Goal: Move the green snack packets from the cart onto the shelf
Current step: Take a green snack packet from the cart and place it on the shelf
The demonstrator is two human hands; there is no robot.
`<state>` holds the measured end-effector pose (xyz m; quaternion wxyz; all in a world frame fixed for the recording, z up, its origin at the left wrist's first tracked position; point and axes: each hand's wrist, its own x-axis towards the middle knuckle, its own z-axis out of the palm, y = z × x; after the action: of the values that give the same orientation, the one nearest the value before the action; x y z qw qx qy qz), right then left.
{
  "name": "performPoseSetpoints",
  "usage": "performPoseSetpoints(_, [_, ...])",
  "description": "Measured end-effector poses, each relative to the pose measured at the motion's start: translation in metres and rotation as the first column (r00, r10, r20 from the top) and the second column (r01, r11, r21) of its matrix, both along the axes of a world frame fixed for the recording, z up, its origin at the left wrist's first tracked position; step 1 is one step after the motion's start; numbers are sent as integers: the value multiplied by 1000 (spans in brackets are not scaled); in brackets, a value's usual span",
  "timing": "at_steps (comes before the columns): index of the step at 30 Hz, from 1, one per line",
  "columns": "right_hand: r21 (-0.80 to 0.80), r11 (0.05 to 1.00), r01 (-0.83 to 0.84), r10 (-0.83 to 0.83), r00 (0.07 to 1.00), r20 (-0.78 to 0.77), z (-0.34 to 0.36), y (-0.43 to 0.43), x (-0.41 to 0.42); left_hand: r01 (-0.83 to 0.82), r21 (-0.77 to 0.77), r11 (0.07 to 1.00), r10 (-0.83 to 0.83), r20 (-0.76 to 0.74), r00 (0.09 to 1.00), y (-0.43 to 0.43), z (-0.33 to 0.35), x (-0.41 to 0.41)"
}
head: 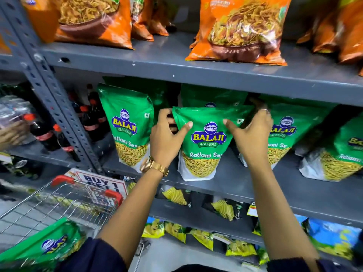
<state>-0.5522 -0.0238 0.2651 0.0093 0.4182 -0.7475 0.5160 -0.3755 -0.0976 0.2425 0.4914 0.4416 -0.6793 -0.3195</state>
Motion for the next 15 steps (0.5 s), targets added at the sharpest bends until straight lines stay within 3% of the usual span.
performPoseSetpoints(3, [-67,992,109,-123,953,-275,1,21,40,-101,-196,975,104,7,995,19,-6,14])
performPoseSetpoints(6, [-195,981,3,-77,923,-378,-12,21,77,-155,-271,950,163,9,987,32,-14,38])
performPoseSetpoints(11, [-167,934,-315,248,911,-329,-43,7,143,-253,-291,923,269,12,963,42,-39,108])
performPoseSetpoints(15, [-60,821,-568,539,806,-246,-72,-9,203,-349,-248,904,387,128,913,52,-71,185])
